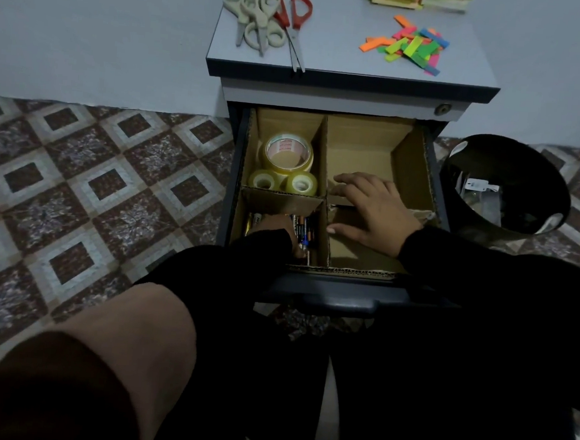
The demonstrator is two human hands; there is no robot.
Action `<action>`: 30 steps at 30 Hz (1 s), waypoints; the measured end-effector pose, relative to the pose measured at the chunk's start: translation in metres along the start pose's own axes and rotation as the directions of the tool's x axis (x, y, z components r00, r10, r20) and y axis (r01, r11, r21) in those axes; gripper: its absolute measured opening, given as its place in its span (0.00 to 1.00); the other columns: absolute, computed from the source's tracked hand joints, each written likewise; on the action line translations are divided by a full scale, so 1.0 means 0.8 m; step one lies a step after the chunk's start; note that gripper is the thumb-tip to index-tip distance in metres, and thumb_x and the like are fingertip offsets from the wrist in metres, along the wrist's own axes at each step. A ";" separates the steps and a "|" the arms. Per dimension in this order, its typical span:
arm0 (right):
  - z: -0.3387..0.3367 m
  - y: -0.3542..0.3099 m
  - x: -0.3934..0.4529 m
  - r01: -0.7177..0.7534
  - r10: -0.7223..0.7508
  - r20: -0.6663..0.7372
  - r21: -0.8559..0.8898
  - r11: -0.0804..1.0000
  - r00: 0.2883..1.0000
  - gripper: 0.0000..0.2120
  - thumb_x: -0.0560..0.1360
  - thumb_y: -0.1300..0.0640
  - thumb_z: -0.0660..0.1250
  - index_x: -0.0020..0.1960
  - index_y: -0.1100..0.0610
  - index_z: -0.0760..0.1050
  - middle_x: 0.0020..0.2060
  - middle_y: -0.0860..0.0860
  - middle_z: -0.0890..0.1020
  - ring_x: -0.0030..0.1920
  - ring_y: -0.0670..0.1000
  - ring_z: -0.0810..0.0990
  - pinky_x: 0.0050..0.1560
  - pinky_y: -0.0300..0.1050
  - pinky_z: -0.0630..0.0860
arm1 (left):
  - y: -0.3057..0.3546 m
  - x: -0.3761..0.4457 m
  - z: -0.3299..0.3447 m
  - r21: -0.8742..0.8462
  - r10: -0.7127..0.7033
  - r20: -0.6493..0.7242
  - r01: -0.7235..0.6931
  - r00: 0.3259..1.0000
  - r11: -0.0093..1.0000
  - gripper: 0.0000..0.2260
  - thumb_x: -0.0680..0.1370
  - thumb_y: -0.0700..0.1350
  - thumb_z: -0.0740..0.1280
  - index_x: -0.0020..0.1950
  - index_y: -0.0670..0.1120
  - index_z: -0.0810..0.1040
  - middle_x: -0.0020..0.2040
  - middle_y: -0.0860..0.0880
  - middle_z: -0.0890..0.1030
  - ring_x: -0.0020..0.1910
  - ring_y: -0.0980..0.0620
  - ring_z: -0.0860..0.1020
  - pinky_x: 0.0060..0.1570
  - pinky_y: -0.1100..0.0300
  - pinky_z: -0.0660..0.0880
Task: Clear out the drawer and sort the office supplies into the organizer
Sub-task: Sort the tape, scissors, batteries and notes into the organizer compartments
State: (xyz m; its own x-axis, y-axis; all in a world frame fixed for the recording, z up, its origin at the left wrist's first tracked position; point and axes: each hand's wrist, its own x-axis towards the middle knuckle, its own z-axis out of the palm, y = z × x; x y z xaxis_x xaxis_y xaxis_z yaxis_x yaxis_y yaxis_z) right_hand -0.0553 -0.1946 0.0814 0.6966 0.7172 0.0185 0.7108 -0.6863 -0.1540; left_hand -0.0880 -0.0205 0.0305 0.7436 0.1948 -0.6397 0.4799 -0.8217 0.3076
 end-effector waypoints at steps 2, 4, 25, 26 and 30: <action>0.000 -0.001 0.000 0.000 0.000 0.001 -0.005 1.000 1.000 0.30 0.72 0.42 0.66 0.69 0.56 0.67 0.70 0.53 0.67 0.70 0.56 0.62 0.68 0.53 0.57 | -0.001 0.001 0.001 0.034 0.006 -0.003 -0.006 1.000 0.999 0.21 0.70 0.49 0.75 0.56 0.40 0.75 0.58 0.42 0.78 0.58 0.44 0.76 0.56 0.53 0.73; 0.000 -0.002 -0.001 -0.001 0.002 0.006 -0.009 1.000 1.000 0.30 0.72 0.42 0.67 0.68 0.56 0.67 0.70 0.53 0.67 0.70 0.56 0.63 0.67 0.54 0.58 | -0.002 0.002 0.001 0.043 0.019 -0.009 -0.019 1.000 0.999 0.21 0.69 0.49 0.75 0.56 0.40 0.75 0.58 0.42 0.78 0.57 0.44 0.76 0.57 0.52 0.73; -0.011 0.000 -0.007 -0.012 0.013 0.031 -0.048 0.999 0.999 0.29 0.71 0.42 0.67 0.66 0.57 0.70 0.68 0.55 0.70 0.68 0.59 0.66 0.64 0.57 0.62 | -0.019 -0.021 -0.025 0.396 0.586 0.211 -0.616 0.783 0.681 0.18 0.78 0.43 0.65 0.68 0.53 0.72 0.62 0.46 0.73 0.60 0.49 0.73 0.53 0.60 0.67; -0.011 0.000 -0.006 -0.011 0.013 0.029 -0.052 0.999 1.000 0.29 0.72 0.42 0.67 0.66 0.57 0.70 0.68 0.55 0.69 0.69 0.58 0.66 0.64 0.57 0.62 | -0.019 -0.020 -0.024 0.424 0.587 0.214 -0.615 0.781 0.664 0.18 0.79 0.44 0.64 0.69 0.53 0.71 0.64 0.47 0.72 0.62 0.49 0.71 0.53 0.61 0.66; -0.007 0.004 -0.005 -0.027 0.030 0.045 -0.068 0.997 0.999 0.30 0.72 0.41 0.66 0.68 0.57 0.68 0.70 0.53 0.67 0.70 0.56 0.64 0.66 0.54 0.60 | -0.017 -0.018 -0.024 0.433 0.589 0.189 -0.605 0.785 0.668 0.19 0.79 0.46 0.64 0.70 0.53 0.70 0.63 0.46 0.71 0.63 0.48 0.70 0.55 0.59 0.67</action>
State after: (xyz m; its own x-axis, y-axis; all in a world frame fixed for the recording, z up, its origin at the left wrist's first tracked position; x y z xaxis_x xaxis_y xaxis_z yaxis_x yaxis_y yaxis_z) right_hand -0.0552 -0.1999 0.0866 0.7123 0.7012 -0.0307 0.6970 -0.7118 -0.0867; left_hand -0.0964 -0.0016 0.0488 0.7786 -0.4326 -0.4546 -0.3313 -0.8986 0.2877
